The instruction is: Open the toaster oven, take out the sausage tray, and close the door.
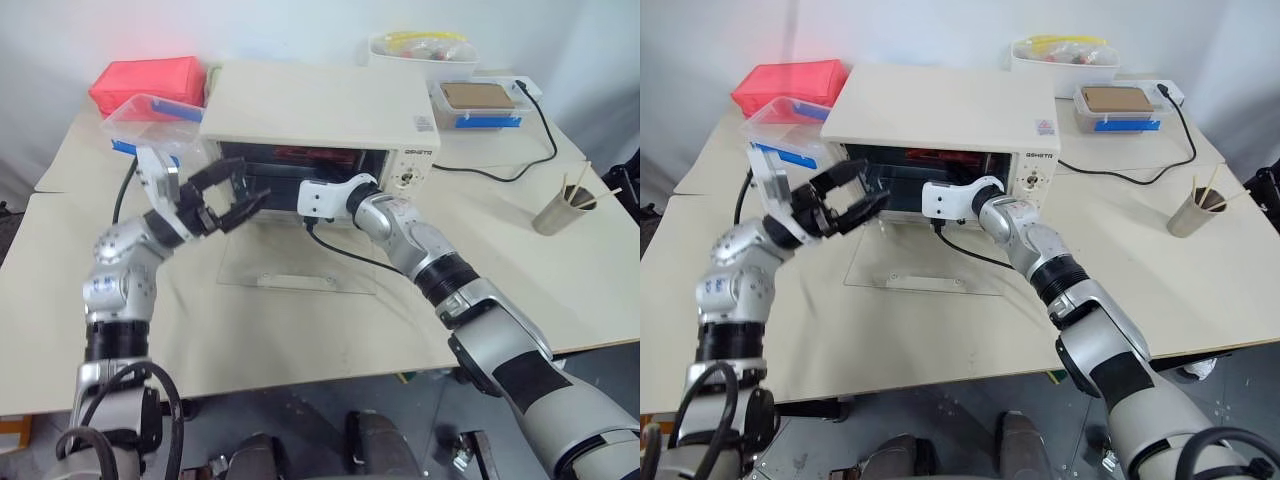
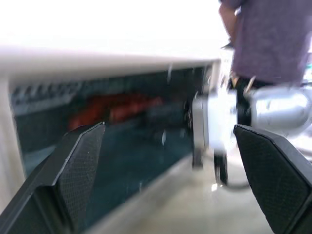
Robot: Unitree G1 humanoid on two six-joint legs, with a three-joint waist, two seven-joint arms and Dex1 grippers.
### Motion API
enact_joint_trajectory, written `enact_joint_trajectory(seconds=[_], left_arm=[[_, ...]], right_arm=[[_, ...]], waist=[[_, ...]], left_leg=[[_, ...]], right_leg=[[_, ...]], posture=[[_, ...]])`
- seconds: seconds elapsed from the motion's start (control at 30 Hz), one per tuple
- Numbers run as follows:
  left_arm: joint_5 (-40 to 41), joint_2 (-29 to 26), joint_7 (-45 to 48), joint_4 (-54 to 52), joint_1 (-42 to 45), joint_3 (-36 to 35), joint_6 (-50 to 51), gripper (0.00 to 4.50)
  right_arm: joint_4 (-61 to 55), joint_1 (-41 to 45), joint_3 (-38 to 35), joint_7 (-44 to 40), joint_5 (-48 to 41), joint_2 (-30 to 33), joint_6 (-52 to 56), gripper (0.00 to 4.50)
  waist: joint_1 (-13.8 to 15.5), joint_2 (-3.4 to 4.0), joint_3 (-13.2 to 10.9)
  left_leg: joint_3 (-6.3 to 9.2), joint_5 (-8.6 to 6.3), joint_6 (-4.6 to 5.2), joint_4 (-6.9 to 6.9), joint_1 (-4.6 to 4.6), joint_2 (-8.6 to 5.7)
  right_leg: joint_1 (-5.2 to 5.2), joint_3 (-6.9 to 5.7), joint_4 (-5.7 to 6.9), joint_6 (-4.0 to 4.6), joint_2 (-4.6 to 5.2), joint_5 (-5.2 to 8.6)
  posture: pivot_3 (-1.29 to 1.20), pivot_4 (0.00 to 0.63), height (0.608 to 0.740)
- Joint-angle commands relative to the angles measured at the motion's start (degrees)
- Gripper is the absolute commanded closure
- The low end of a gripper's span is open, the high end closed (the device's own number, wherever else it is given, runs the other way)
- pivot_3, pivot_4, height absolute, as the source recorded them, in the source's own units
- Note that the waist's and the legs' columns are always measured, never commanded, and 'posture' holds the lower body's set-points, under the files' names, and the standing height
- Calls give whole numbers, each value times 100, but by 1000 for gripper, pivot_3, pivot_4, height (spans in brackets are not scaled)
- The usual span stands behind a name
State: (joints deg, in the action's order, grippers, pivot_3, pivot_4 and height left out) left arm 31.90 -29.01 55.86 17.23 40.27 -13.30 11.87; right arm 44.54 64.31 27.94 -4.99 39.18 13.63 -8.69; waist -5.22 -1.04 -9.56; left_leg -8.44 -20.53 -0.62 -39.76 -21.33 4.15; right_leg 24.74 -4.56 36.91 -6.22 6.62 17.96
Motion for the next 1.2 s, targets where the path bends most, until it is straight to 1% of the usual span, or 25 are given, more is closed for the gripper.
enact_joint_trajectory(seconds=[0.03,0.17,0.33,0.5,0.6,0.73,0.9,1.0,1.03,1.17,1.2], left_arm=[[62,-195,418,563,450,-75,-8,0],[-95,-294,831,1374,905,14,5,0],[-232,-328,1090,1919,1229,63,-58,0],[-458,-341,1216,2443,1526,118,-198,0],[-541,-379,1291,2752,1659,83,-321,0],[-600,-451,1402,3017,1741,40,-453,0],[-614,-606,1469,3159,1696,-2,-423,0],[-577,-730,1494,3038,1573,-14,-185,0],[-554,-832,1481,2950,1502,-9,65,0],[-542,-1287,1379,2576,1200,72,1297,0],[-522,-1443,1333,2416,1095,128,1856,0]], right_arm=[[-768,101,-165,-8,-43,128,-128,4480],[-1372,-209,-126,-424,-48,274,-126,4480],[-2168,-562,-157,-842,-50,398,-48,4480],[-3652,-1424,-175,-1527,-58,593,233,4480],[-4624,-2122,-136,-1920,142,922,320,4480],[-5476,-2788,-314,-2225,188,1157,508,4480],[-5982,-3273,-558,-2405,211,1550,492,4480],[-6233,-3549,-624,-2554,136,1744,424,4480],[-6301,-3627,-662,-2611,95,1816,380,4480],[-6467,-3769,-772,-2770,-107,1913,289,4480],[-6503,-3790,-787,-2803,-159,1927,266,4480]], waist=[[-25,3,-2],[-56,5,-4],[-111,4,-5],[-105,5,-5],[-81,5,-5],[11,4,-5],[61,0,-8],[86,-1,-8],[94,-1,-8],[113,-7,-11],[120,-12,-15]], left_leg=[[-2,0,0,5,-2,-1],[3,0,0,20,-4,-9],[4,1,0,19,-4,-10],[6,4,-2,11,-4,-9],[5,4,-1,8,-3,-9],[2,4,-2,3,-3,-10],[-2,4,-3,-7,0,-8],[0,4,-3,-9,0,-8],[0,4,-3,-9,0,-8],[0,4,-3,-11,0,-8],[1,4,-2,-11,0,-8]], right_leg=[[6,-1,-3,0,-1,0],[11,-10,-4,0,1,0],[11,-11,-3,0,2,0],[8,-11,-1,0,2,0],[7,-10,-1,0,2,0],[6,-8,-1,0,3,0],[3,-6,0,0,1,0],[1,-6,0,0,1,0],[0,-6,0,0,1,0],[-2,-6,0,0,1,0],[-2,-6,0,0,1,0]], posture=[[0,150,740],[0,150,740],[0,150,740],[0,150,740],[0,150,740],[0,150,740],[0,150,740],[0,150,740],[0,150,740],[0,150,740],[0,150,740]])
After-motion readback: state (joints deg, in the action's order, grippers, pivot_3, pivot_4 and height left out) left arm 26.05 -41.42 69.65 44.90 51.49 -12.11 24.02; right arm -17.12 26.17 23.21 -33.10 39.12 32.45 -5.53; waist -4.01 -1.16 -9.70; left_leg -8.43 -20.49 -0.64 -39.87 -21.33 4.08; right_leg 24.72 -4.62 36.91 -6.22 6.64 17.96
